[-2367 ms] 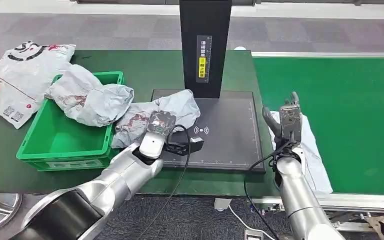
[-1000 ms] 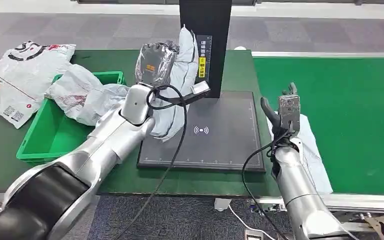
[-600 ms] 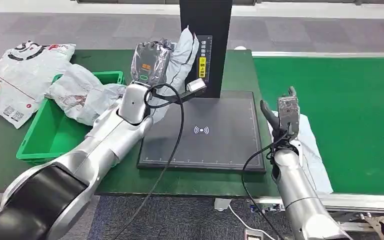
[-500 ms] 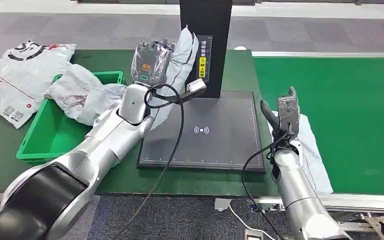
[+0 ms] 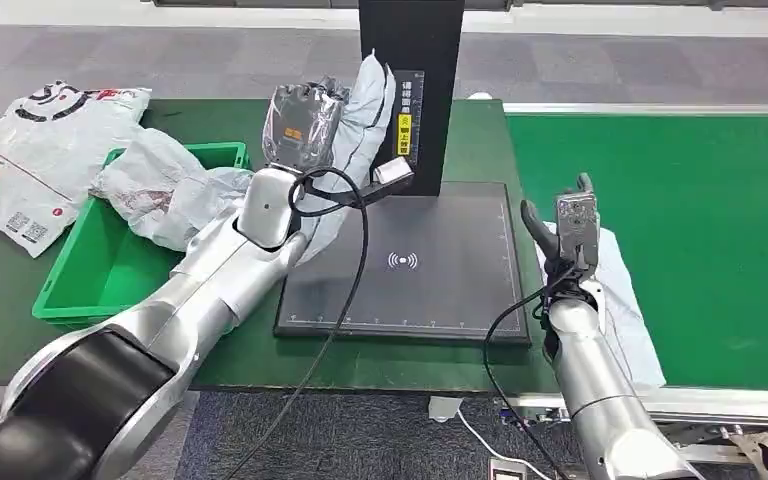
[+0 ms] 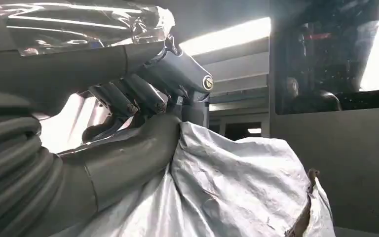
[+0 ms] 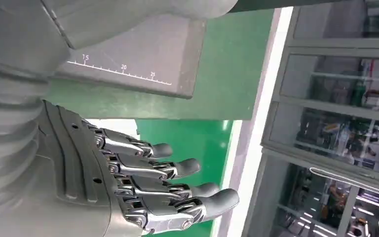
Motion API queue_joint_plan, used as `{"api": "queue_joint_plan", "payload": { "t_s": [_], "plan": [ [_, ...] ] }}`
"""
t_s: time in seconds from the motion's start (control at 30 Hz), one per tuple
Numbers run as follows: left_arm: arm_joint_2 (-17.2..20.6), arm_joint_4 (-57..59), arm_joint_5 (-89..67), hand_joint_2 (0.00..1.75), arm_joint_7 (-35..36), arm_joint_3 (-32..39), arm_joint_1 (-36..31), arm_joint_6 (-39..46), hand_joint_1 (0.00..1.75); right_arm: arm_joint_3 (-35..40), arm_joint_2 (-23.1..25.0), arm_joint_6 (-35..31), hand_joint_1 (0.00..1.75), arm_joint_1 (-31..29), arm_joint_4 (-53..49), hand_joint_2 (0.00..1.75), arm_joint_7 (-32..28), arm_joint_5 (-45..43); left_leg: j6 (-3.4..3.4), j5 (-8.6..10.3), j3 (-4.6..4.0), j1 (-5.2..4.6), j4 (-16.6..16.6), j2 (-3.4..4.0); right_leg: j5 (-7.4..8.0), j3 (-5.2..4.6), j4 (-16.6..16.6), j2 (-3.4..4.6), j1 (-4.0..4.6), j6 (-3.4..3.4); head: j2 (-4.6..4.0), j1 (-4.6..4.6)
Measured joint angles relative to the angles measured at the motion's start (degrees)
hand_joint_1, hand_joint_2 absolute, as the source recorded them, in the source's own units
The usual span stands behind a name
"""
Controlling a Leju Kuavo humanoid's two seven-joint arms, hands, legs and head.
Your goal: Moved the parcel from conveyor to table for the left to box.
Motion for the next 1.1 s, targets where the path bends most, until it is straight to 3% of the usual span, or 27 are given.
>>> {"api": "queue_joint_plan", "payload": {
  "t_s": [1.1],
  "plan": [
    [0.00,0.00,0.00,1.75,0.00,0.00,0.00,0.00,1.75,0.00,0.00,0.00,0.00,0.06,-0.24,1.75,0.00,0.00,0.00,0.00,0.00,0.00,0.00,0.00,0.00,0.00,0.00,0.00,0.00,0.00,0.02,0.00]
  ]
}}
